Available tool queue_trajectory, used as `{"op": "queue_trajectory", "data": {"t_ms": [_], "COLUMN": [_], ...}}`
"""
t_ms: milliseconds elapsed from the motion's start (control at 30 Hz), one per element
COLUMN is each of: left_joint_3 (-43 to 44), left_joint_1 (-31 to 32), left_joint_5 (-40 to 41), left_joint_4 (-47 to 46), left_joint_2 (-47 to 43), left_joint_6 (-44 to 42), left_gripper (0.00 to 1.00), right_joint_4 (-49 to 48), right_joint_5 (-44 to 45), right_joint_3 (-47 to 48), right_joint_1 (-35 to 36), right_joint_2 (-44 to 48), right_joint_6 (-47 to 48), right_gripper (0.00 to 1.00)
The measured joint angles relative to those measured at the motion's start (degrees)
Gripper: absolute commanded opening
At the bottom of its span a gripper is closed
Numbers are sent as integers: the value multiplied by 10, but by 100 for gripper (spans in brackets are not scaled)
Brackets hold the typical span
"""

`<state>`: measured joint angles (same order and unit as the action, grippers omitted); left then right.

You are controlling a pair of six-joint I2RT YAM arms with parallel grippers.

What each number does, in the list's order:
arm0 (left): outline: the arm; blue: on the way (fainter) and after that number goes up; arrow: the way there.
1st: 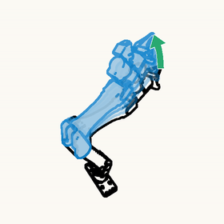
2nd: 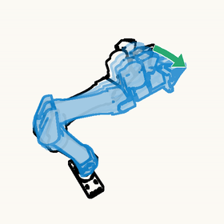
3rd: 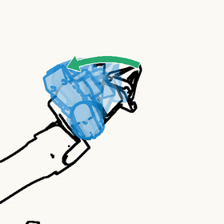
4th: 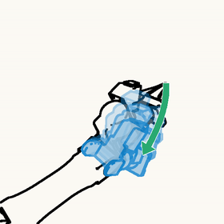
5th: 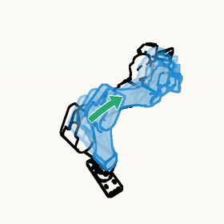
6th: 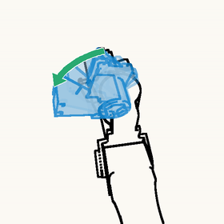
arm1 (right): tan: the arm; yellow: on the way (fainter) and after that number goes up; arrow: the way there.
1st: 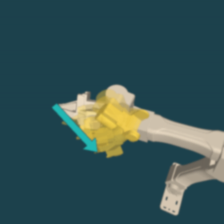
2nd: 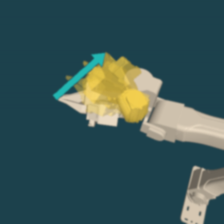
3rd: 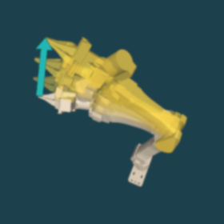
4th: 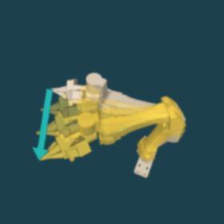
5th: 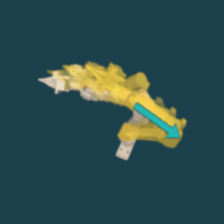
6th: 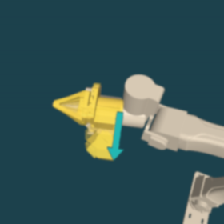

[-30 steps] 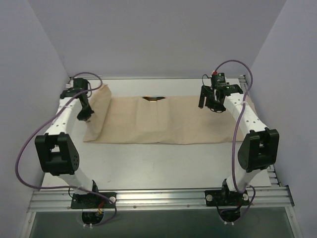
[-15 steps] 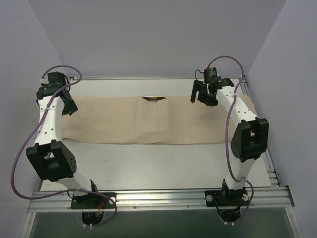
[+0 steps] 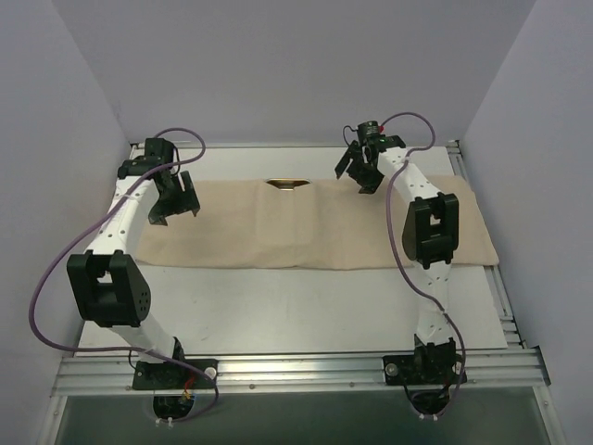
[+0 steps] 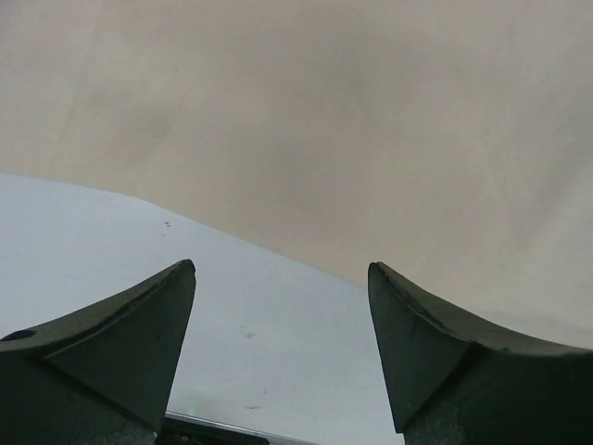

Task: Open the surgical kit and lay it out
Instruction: Open the surgical kit at the center of the board.

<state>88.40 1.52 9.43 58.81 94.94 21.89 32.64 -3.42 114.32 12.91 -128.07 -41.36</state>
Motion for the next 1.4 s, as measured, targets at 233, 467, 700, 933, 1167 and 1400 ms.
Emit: {"op": "queue_trajectory", "data": {"t_ms": [233, 467, 700, 933, 1167, 1400], "left_joint_3": [-8, -24, -51, -54, -54, -54], "left_joint_1": [7, 7, 7, 6, 6, 6], "left_joint_5": [-57, -81, -86, -99, -108, -111], "left_joint_4": [-18, -38, -47, -52, -55, -55], "left_joint_2": [24, 24, 23, 22, 23, 23], "left_joint_6": [0, -3, -6, -12, -11, -11], "left_gripper": [83, 84, 84, 84, 83, 83], "right_joint_4": [14, 24, 23, 32, 29, 29], "right_joint_5": [-1, 3, 10, 20, 26, 26], "right_joint_3": [58, 93, 97, 120, 164, 170], "right_joint_1": [50, 74, 73, 73, 70, 70], "right_joint_2": [-80, -126, -128, -131, -134, -169], "right_joint_6": [-115, -171, -194, -202, -201, -201], "right_gripper": [74, 73, 73, 73, 74, 74]}}
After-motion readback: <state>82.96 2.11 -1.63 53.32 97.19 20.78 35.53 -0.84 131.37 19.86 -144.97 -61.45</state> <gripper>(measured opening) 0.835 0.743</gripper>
